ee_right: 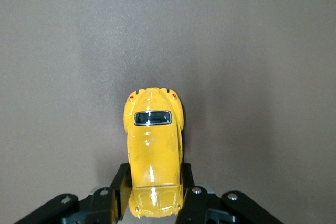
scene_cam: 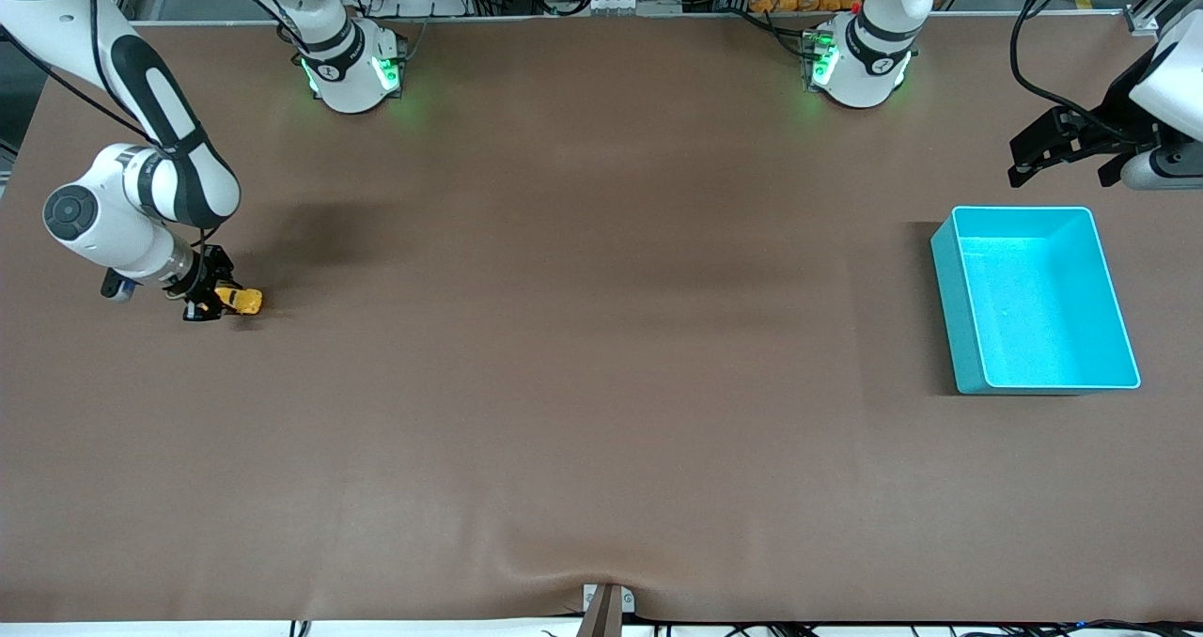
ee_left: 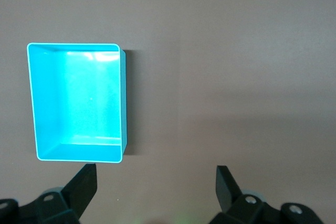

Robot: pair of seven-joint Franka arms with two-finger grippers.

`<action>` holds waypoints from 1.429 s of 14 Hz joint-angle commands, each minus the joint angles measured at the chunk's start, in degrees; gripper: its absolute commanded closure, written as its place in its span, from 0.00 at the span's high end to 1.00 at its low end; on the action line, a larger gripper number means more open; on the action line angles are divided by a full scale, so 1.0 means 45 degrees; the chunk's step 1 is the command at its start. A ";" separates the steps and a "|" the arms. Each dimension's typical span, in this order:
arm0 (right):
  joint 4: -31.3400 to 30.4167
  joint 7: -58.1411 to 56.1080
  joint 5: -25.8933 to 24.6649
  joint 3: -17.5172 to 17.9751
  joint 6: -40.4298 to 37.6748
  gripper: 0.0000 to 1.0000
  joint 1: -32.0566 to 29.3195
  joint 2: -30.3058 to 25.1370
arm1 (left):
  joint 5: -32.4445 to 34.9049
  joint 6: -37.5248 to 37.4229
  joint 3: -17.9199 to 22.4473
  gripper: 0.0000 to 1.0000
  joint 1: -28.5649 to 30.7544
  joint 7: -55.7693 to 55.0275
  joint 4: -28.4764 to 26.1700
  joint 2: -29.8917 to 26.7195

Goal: Wind and store yellow beetle car
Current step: 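Drag the held car backward along the table with the right gripper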

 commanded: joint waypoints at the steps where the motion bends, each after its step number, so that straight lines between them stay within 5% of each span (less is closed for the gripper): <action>1: 0.0424 -0.0515 -0.0449 0.0094 0.0290 0.13 -0.0801 0.1020 | -0.0246 -0.0139 -0.0026 1.00 0.0036 0.0013 0.0110 -0.0099; 20: 0.1147 -0.2509 -0.0429 0.0075 0.0251 0.20 -0.2189 0.1294 | -0.0227 -0.0139 -0.0007 1.00 0.0036 0.0013 0.0110 -0.0099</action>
